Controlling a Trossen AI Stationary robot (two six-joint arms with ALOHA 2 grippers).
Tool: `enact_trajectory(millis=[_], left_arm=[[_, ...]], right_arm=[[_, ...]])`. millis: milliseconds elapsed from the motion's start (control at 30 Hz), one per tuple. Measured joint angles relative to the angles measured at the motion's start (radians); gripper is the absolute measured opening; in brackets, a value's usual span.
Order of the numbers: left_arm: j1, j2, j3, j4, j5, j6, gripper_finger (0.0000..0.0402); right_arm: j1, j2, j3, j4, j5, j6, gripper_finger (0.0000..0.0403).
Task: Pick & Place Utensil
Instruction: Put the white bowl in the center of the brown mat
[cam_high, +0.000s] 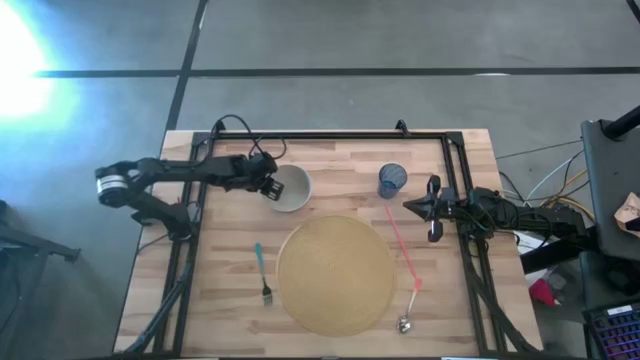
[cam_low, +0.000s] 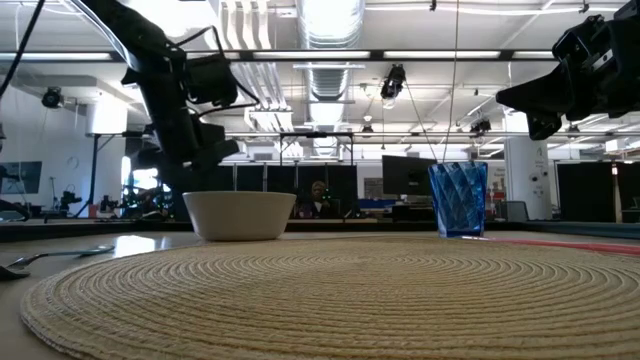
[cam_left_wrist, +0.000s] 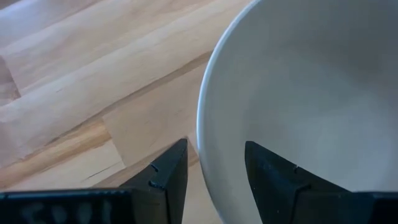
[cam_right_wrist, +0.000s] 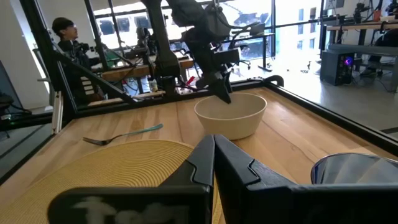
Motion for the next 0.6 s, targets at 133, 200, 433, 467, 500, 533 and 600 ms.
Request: enact_trajectory(millis=[133,200,433,467,500,533,600], left_arm=[[0.000,0.015,0.000,0.001,0.005,0.011,0.0148],[0.000,0.019,0.000,0.001,0.010,0.015,0.0141],[0.000,0.018,0.000,0.000,0.016,0.041,0.0087],[0.000,0.018,0.000,0.001,0.016,0.049,0.0076],[0.000,0.017,0.000,0.001,0.016,0.056,0.0065],[0.000,0.017,0.000,0.002,0.016,0.064,0.0053],[0.000,0.014,0.001,0.011,0.018,0.075,0.0031]], right_arm=[[0.000,0.000,0.000,0.000,0.000,0.000,0.0008],[0.000,0.000,0.000,0.000,0.000,0.000,0.0008],[0.000,0.000,0.000,0.000,0.000,0.000,0.0008],[0.000,0.000,0.000,0.000,0.000,0.000,0.0008],[0.000,0.000,0.000,0.000,0.000,0.000,0.0008],[0.000,0.000,0.000,0.000,0.000,0.000,0.0008],[0.000,0.000,0.000,0.000,0.000,0.000,0.0008]])
